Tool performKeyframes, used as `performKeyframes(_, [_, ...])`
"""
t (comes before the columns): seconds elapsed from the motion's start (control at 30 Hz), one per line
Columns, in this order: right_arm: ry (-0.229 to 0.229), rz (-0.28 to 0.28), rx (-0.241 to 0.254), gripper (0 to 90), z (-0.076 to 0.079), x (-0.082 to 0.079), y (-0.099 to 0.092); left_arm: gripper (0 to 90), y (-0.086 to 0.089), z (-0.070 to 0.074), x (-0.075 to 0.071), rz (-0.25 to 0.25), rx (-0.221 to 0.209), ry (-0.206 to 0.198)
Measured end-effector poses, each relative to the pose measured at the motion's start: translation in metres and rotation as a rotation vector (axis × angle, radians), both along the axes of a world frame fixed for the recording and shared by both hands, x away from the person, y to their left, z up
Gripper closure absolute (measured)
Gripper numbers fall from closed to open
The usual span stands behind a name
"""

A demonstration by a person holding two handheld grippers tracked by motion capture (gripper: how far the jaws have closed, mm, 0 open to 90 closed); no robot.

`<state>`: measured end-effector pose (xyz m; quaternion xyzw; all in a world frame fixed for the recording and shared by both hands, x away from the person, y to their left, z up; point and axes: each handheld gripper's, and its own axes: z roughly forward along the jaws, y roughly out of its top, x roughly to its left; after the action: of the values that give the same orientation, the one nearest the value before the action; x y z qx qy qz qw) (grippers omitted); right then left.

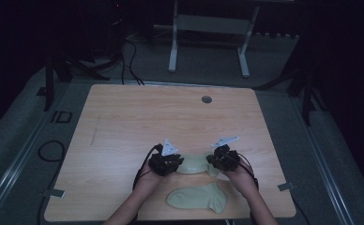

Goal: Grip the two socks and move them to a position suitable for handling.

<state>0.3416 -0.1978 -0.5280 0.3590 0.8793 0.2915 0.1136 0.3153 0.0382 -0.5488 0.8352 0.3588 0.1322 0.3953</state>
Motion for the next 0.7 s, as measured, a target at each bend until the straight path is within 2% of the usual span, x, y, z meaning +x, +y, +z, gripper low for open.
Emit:
performKeyframes(0.03, [0.0, 0.0, 0.0, 86.0, 0.0, 0.0, 0.0, 76.0, 0.0, 0.0, 0.0, 0.0, 0.0, 0.0])
performKeyframes(0.07, [0.011, 0.005, -0.013, 81.6, -0.006, -0.001, 0.002, 75.9, -0.002, -0.007, 0.003, 0.005, 0.023, 0.018])
performKeyframes(0.17, [0.028, 0.01, -0.031, 75.1, -0.013, -0.002, 0.001, 74.3, 0.0, -0.016, 0.005, 0.009, 0.046, 0.031])
performKeyframes(0.2, [0.035, 0.018, -0.036, 73.1, -0.016, -0.002, 0.0, 74.2, 0.002, -0.017, 0.005, 0.007, 0.036, 0.029])
performKeyframes(0.27, [0.036, 0.028, -0.015, 67.1, -0.018, -0.003, -0.005, 71.3, 0.004, -0.017, 0.004, 0.008, 0.025, 0.036])
performKeyframes(0.4, [0.023, 0.054, -0.016, 57.5, -0.019, -0.003, -0.014, 69.9, 0.005, -0.018, 0.001, -0.002, 0.047, 0.014])
performKeyframes(0.43, [0.011, 0.054, -0.03, 57.3, -0.019, -0.003, -0.017, 69.6, 0.005, -0.018, 0.001, -0.002, 0.047, 0.014])
performKeyframes(0.57, [0.001, 0.046, -0.036, 57.2, -0.02, -0.003, -0.021, 65.6, 0.007, -0.019, -0.002, 0.003, 0.056, -0.008])
performKeyframes(0.7, [-0.009, 0.055, -0.038, 57.3, -0.02, 0.001, -0.02, 64.9, 0.01, -0.019, 0.001, 0.017, 0.055, -0.007])
